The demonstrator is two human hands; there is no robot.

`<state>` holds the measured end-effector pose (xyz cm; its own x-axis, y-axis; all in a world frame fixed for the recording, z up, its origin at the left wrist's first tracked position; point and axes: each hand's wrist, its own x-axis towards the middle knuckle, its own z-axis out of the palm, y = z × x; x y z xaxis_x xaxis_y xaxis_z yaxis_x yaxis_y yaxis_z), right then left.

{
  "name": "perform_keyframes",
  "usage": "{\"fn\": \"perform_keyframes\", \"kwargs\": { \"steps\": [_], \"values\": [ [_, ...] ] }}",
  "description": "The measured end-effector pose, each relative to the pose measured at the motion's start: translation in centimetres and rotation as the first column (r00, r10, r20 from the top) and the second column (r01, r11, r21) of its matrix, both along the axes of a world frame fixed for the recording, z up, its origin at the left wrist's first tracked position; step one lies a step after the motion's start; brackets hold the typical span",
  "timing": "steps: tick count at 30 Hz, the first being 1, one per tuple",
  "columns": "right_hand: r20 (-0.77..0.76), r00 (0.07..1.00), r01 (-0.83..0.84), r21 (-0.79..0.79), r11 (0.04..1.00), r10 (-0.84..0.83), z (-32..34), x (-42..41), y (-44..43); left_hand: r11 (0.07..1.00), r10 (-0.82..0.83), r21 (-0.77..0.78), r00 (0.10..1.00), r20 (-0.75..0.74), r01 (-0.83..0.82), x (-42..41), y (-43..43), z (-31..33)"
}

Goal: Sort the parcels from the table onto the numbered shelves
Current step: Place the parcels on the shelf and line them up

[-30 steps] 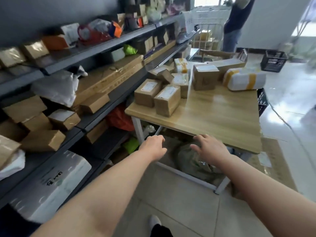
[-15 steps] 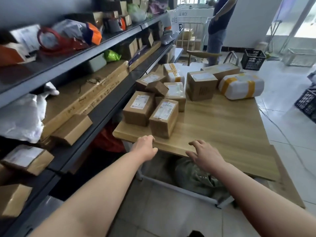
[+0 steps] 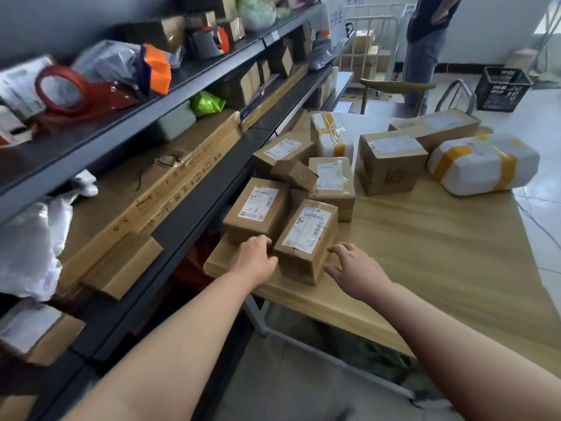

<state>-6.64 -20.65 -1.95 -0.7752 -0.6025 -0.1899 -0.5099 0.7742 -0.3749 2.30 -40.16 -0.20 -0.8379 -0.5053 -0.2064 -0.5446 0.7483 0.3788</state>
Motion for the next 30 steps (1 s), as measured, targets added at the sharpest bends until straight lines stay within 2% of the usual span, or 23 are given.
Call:
{"fn": "perform_keyframes", "kwargs": {
  "steps": [4,7,10,20,30],
  "values": [
    [0.051,0.999,0.009,-0.023,1.0,-0.008,-0.9,-1.5,-1.6,1.0,-0.007,0.02,1.0,0.026,0.006,-1.7,-0.7,-0.4],
    [0.029,0.999,0.026,-0.049,0.998,-0.025,-1.1,-2.4,-3.2,0.999,-0.045,0.018,0.998,0.039,0.044,-3.1,-2.2,-0.6],
    [-0.014,0.995,0.098,-0.085,0.992,-0.1,-0.9,-3.6,-5.2,0.999,-0.044,0.029,0.999,-0.002,0.044,-5.0,-4.0,-0.5],
    [-0.002,0.961,0.276,-0.046,0.96,-0.276,-0.5,-6.1,-10.1,0.989,-0.128,0.068,0.991,-0.049,0.131,-11.2,-8.5,-1.4],
    [-0.076,0.947,0.305,-0.083,0.949,-0.311,0.5,-10.3,-14.7,0.991,-0.097,0.09,0.992,-0.081,0.104,-12.6,-12.2,-2.3]
  ]
}}
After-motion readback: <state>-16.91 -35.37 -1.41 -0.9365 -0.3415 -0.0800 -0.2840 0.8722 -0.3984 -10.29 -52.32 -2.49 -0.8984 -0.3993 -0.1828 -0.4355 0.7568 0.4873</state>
